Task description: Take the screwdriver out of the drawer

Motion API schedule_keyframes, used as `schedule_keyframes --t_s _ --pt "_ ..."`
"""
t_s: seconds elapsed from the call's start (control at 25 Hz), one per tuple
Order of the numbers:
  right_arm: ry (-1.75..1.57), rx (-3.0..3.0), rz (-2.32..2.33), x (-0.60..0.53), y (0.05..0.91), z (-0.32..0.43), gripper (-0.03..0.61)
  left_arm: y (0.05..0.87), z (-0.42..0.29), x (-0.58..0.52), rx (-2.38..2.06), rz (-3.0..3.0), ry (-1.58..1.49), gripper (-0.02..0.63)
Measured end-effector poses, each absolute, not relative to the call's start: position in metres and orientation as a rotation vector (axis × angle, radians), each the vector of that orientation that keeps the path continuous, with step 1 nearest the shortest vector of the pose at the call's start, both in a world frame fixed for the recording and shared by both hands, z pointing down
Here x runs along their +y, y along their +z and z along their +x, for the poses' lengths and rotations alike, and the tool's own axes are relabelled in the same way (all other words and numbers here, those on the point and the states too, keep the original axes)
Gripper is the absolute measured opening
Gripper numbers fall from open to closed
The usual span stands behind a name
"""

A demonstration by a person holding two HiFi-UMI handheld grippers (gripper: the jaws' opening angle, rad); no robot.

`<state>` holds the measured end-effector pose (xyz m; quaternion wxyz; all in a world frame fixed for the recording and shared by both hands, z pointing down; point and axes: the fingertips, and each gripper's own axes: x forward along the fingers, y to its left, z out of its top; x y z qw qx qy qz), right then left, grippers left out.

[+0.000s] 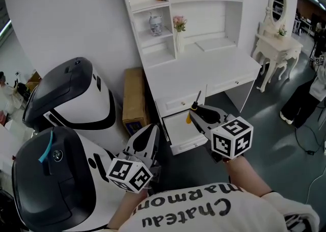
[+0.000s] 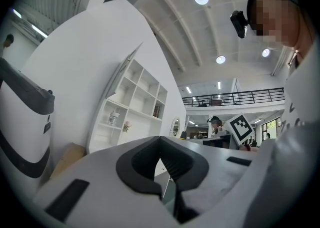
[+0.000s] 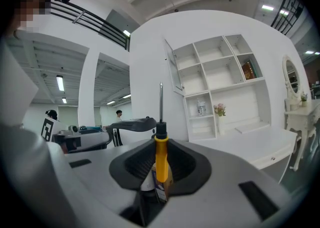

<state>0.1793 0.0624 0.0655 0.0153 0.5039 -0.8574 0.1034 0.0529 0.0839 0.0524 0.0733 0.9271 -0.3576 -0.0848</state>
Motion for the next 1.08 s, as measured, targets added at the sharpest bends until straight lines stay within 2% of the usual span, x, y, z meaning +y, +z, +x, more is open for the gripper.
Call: schedule_keyframes --t_s 1.08 --pt "0.411 -2.625 1.458 0.087 0.119 0.226 0.083 0.097 0.092 0.116 -1.161 2.689 -0.219 0.021"
